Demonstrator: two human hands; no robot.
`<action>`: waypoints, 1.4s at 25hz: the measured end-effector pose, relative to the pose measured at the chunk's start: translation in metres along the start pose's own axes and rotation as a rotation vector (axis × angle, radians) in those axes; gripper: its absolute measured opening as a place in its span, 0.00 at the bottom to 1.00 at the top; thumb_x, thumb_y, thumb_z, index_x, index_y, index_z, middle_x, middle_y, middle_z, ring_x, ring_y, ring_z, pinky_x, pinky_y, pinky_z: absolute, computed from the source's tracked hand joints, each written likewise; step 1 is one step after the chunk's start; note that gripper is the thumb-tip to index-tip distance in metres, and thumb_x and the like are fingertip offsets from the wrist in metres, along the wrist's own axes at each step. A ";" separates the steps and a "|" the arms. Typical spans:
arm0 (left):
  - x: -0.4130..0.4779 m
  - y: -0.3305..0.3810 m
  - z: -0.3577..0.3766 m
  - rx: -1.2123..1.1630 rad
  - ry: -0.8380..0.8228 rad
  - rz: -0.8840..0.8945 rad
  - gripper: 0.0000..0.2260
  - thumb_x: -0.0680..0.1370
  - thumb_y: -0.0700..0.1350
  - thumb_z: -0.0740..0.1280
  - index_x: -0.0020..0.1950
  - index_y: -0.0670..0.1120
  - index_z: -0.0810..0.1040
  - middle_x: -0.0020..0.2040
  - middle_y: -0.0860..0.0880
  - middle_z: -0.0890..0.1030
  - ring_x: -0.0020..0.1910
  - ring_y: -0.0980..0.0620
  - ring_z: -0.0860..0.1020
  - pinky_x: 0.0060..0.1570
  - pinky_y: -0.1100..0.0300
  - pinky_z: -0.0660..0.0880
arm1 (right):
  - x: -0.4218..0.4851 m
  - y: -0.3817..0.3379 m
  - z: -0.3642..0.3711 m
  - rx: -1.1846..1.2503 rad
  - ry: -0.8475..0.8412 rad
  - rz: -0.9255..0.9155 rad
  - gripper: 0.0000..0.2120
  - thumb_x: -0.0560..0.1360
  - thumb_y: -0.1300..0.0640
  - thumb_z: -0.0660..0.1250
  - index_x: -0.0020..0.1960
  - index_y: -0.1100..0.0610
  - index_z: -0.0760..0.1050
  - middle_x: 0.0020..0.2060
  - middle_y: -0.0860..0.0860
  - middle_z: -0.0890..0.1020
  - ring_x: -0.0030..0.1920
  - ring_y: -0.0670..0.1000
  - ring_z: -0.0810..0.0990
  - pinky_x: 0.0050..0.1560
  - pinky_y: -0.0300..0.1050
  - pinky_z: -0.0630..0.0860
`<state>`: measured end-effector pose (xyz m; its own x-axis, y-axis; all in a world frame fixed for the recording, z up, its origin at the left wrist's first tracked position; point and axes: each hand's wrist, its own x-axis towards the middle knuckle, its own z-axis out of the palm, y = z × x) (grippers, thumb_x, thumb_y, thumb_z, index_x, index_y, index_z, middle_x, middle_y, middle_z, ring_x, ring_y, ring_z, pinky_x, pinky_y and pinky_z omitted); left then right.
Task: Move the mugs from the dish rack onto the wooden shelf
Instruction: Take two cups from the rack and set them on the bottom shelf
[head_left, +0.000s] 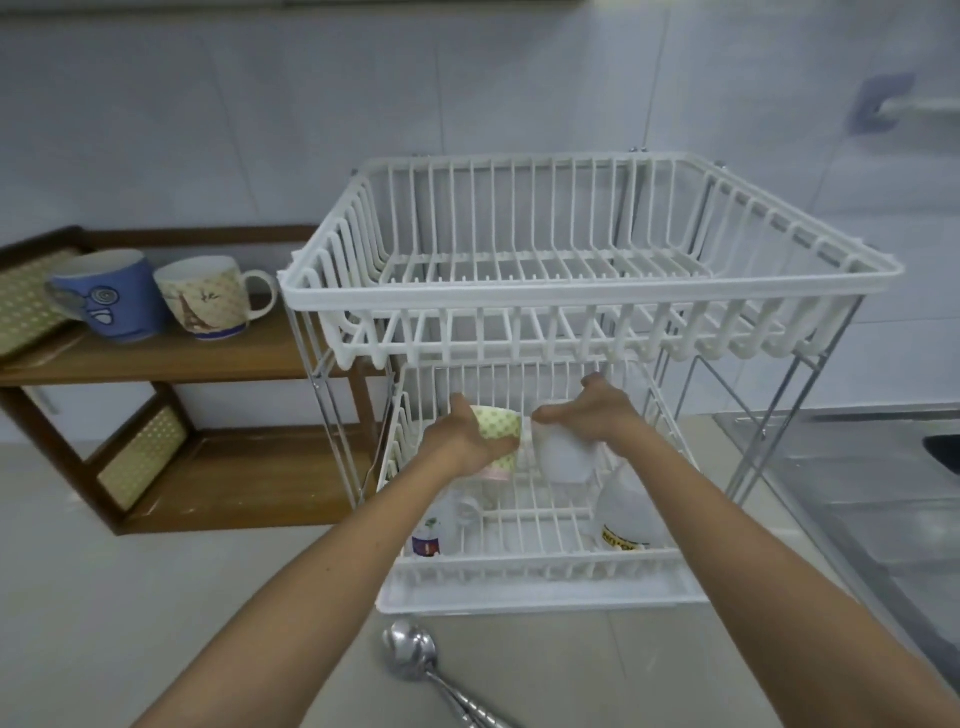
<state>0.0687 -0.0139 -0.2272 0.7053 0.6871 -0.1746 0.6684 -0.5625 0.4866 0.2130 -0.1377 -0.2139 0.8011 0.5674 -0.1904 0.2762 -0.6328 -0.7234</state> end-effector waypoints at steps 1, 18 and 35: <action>-0.009 -0.002 -0.006 -0.055 0.034 0.057 0.42 0.69 0.64 0.69 0.71 0.45 0.54 0.58 0.43 0.78 0.48 0.45 0.78 0.38 0.57 0.73 | -0.008 -0.001 -0.010 0.045 -0.008 -0.046 0.50 0.60 0.39 0.76 0.73 0.56 0.57 0.68 0.56 0.70 0.60 0.58 0.74 0.45 0.45 0.72; -0.211 -0.217 -0.071 -0.590 0.225 0.294 0.35 0.61 0.54 0.77 0.59 0.70 0.60 0.55 0.75 0.69 0.57 0.67 0.72 0.51 0.63 0.76 | -0.192 -0.061 0.061 0.354 -0.563 -0.627 0.42 0.56 0.55 0.81 0.66 0.45 0.67 0.57 0.51 0.81 0.57 0.53 0.80 0.53 0.41 0.77; -0.017 -0.385 -0.130 -0.349 0.439 -0.174 0.33 0.63 0.53 0.78 0.57 0.45 0.63 0.59 0.43 0.76 0.58 0.40 0.76 0.51 0.47 0.78 | -0.065 -0.219 0.337 -0.082 -0.051 -0.337 0.34 0.57 0.45 0.79 0.54 0.42 0.62 0.54 0.47 0.74 0.54 0.53 0.75 0.44 0.47 0.73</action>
<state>-0.2310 0.2507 -0.3005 0.3788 0.9237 0.0574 0.5956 -0.2908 0.7488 -0.0781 0.1420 -0.2663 0.6307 0.7759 0.0158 0.5640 -0.4443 -0.6960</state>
